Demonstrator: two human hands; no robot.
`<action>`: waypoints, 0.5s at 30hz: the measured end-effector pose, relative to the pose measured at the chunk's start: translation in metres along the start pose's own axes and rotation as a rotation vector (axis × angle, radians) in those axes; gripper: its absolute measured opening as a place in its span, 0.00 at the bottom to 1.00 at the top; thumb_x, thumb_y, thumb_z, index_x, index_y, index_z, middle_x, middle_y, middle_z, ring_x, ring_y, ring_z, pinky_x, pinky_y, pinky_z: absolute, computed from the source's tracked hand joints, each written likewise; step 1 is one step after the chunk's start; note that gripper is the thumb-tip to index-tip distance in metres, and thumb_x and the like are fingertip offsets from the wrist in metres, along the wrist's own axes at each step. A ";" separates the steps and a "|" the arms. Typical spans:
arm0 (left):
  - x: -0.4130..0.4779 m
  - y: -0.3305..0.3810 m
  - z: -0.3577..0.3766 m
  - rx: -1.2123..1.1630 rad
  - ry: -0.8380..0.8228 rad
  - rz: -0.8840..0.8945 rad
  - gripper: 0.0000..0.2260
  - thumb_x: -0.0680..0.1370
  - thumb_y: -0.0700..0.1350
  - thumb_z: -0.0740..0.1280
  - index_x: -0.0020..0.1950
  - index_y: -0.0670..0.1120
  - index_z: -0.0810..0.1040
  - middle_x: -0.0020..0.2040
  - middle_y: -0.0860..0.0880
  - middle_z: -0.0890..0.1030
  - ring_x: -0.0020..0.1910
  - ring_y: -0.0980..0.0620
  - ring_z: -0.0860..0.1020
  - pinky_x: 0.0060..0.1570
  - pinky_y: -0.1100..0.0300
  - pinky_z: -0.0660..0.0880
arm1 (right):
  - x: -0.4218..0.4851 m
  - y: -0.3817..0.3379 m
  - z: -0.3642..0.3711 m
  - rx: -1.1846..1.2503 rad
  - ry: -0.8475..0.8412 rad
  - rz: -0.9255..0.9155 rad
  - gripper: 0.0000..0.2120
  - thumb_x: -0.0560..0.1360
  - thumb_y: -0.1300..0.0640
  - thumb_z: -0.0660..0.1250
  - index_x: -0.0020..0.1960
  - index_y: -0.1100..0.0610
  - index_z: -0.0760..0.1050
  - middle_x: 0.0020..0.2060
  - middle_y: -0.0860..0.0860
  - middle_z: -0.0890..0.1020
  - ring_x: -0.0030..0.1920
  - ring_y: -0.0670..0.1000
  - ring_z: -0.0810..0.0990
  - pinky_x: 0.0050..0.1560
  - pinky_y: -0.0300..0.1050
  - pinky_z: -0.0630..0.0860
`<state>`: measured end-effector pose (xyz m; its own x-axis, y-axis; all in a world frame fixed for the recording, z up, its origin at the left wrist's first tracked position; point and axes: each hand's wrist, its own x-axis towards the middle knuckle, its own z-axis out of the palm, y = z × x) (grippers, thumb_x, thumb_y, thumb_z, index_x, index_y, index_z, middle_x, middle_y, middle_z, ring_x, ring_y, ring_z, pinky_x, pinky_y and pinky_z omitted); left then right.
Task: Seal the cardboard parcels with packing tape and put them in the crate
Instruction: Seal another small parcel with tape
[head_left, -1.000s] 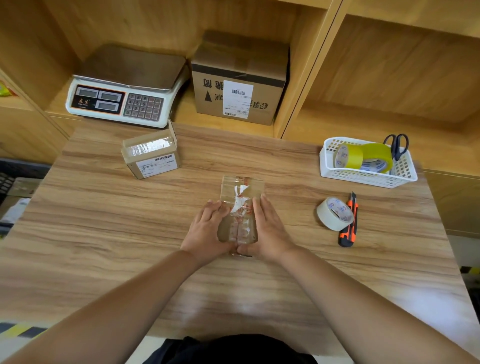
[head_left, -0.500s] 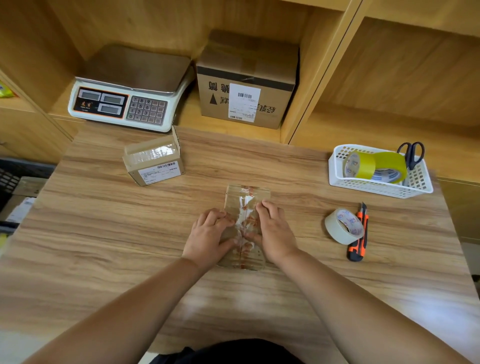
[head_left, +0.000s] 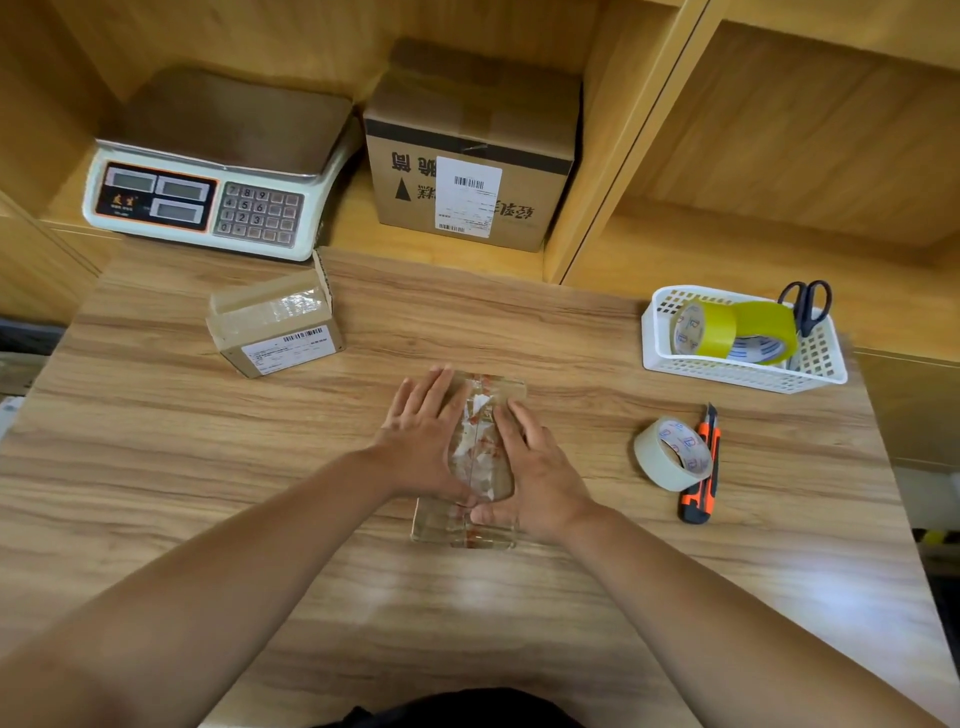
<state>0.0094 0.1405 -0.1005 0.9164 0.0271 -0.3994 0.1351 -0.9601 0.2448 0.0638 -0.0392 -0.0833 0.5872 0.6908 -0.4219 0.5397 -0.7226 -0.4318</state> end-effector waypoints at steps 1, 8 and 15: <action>0.004 0.000 -0.002 0.004 -0.011 0.008 0.63 0.60 0.74 0.67 0.76 0.47 0.31 0.75 0.46 0.29 0.73 0.48 0.28 0.73 0.46 0.33 | 0.001 0.000 -0.001 0.013 0.000 0.004 0.60 0.63 0.35 0.74 0.77 0.48 0.35 0.75 0.42 0.36 0.75 0.48 0.44 0.74 0.47 0.50; 0.024 0.001 -0.019 -0.044 -0.014 0.025 0.63 0.59 0.71 0.72 0.77 0.49 0.35 0.76 0.47 0.43 0.76 0.45 0.38 0.74 0.46 0.36 | 0.007 0.001 -0.002 -0.013 -0.024 -0.012 0.61 0.63 0.34 0.73 0.77 0.55 0.36 0.75 0.46 0.37 0.76 0.50 0.42 0.76 0.46 0.48; 0.035 -0.004 -0.022 -0.207 0.005 0.019 0.57 0.61 0.64 0.76 0.78 0.51 0.45 0.69 0.50 0.56 0.69 0.48 0.54 0.70 0.51 0.58 | 0.019 0.002 -0.005 0.052 0.049 0.052 0.65 0.60 0.34 0.75 0.76 0.51 0.31 0.73 0.40 0.33 0.76 0.49 0.43 0.75 0.45 0.51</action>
<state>0.0498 0.1510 -0.0959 0.9213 0.0115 -0.3886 0.1918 -0.8830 0.4285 0.0791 -0.0280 -0.0881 0.6435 0.6490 -0.4059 0.4762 -0.7546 -0.4515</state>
